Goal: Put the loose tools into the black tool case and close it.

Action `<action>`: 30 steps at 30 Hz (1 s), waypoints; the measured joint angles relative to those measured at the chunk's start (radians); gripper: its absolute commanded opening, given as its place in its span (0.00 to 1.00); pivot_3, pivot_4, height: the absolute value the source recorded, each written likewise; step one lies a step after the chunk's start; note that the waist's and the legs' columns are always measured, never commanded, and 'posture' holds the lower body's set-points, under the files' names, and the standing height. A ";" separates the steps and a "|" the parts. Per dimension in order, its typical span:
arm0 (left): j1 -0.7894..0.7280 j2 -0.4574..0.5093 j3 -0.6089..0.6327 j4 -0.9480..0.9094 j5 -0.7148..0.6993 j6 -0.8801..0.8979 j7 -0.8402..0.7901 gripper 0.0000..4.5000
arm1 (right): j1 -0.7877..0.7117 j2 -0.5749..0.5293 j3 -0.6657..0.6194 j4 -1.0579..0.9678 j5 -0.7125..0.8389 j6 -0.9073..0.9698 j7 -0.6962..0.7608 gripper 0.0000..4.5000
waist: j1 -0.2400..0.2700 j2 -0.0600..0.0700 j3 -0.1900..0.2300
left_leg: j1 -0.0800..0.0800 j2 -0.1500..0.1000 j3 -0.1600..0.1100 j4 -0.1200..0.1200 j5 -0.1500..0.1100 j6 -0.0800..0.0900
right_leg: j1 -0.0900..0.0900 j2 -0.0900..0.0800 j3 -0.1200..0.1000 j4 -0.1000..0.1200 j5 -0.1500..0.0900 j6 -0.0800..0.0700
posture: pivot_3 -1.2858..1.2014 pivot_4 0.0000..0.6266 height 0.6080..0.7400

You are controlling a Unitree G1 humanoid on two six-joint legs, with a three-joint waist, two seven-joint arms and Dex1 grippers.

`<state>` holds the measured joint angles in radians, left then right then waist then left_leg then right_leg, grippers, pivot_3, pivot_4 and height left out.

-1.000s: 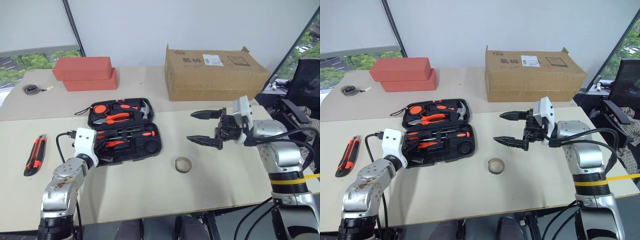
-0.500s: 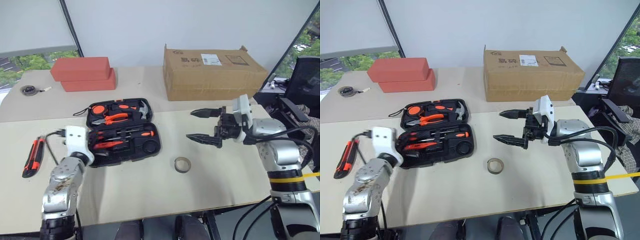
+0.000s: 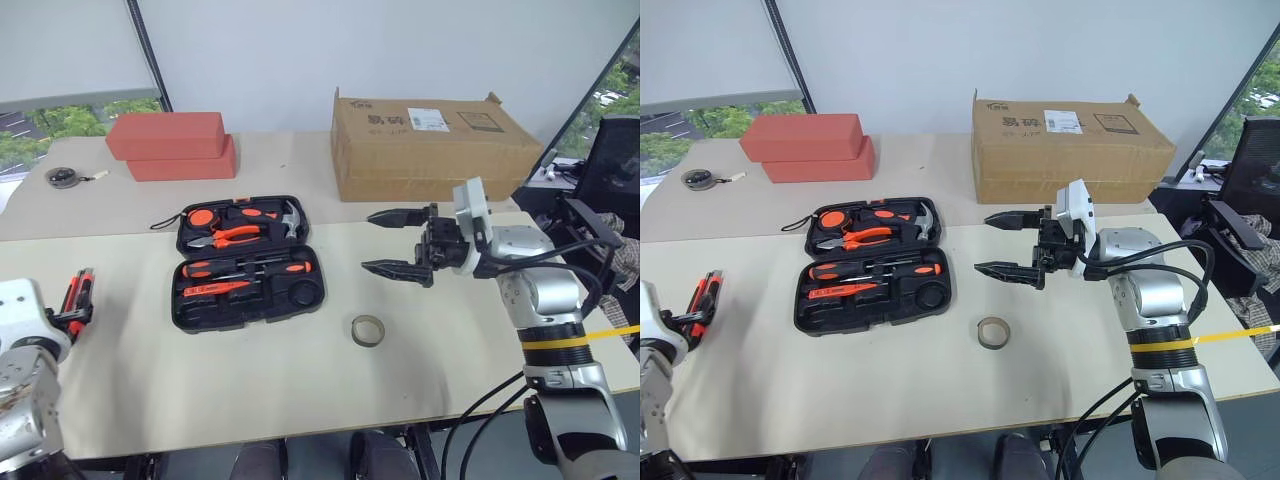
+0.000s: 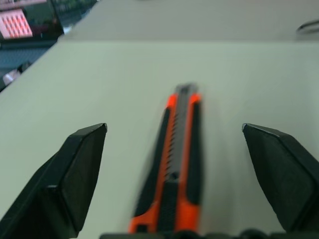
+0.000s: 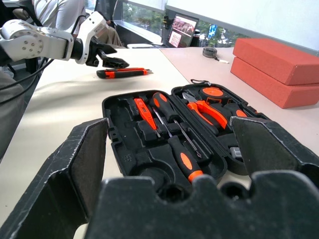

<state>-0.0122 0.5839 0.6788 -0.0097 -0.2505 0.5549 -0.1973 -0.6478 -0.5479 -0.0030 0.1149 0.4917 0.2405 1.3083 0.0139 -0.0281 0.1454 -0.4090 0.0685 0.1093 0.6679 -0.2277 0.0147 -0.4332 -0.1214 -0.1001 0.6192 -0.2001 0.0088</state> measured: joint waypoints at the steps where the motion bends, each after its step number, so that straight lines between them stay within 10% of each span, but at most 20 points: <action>1: -0.009 0.023 -0.001 0.052 -0.001 -0.016 -0.024 0.99 | 0.000 0.000 0.000 0.001 0.000 0.000 0.000 1.00 | -0.001 0.000 0.000 | -0.001 0.000 0.000 0.000 0.000 0.000 | -0.001 0.000 0.000 0.000 0.000 0.000 | 0.52 0.24 0.80; 14: -0.111 0.161 -0.081 0.415 -0.031 -0.112 -0.276 0.99 | 0.000 0.004 -0.001 -0.008 0.001 0.000 0.001 1.00 | -0.003 0.004 -0.002 | 0.003 0.000 0.004 -0.003 0.001 -0.002 | -0.003 -0.003 0.000 0.005 0.000 -0.001 | 0.52 0.24 0.80; 22: -0.122 0.111 -0.030 0.408 -0.087 -0.126 -0.238 0.38 | 0.005 0.003 -0.002 -0.024 0.002 0.001 0.001 1.00 | -0.001 0.007 -0.003 | 0.003 -0.001 0.004 -0.003 -0.001 -0.004 | -0.003 -0.005 0.000 0.006 0.001 -0.001 | 0.52 0.24 0.80; 30: -0.148 0.082 -0.065 0.313 -0.143 -0.228 -0.325 0.38 | 0.005 -0.013 -0.007 -0.023 0.002 0.001 0.006 1.00 | 0.002 -0.005 -0.002 | -0.001 0.000 0.004 -0.003 0.000 -0.005 | -0.004 -0.004 -0.003 0.005 0.002 -0.003 | 0.52 0.24 0.80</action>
<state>-0.1604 0.6661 0.6140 0.3028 -0.3933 0.3267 -0.5227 -0.6433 -0.5607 -0.0102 0.0918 0.4937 0.2413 1.3138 0.0161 -0.0327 0.1438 -0.4096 0.0684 0.1130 0.6650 -0.2276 0.0096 -0.4372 -0.1251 -0.1029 0.6238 -0.1980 0.0057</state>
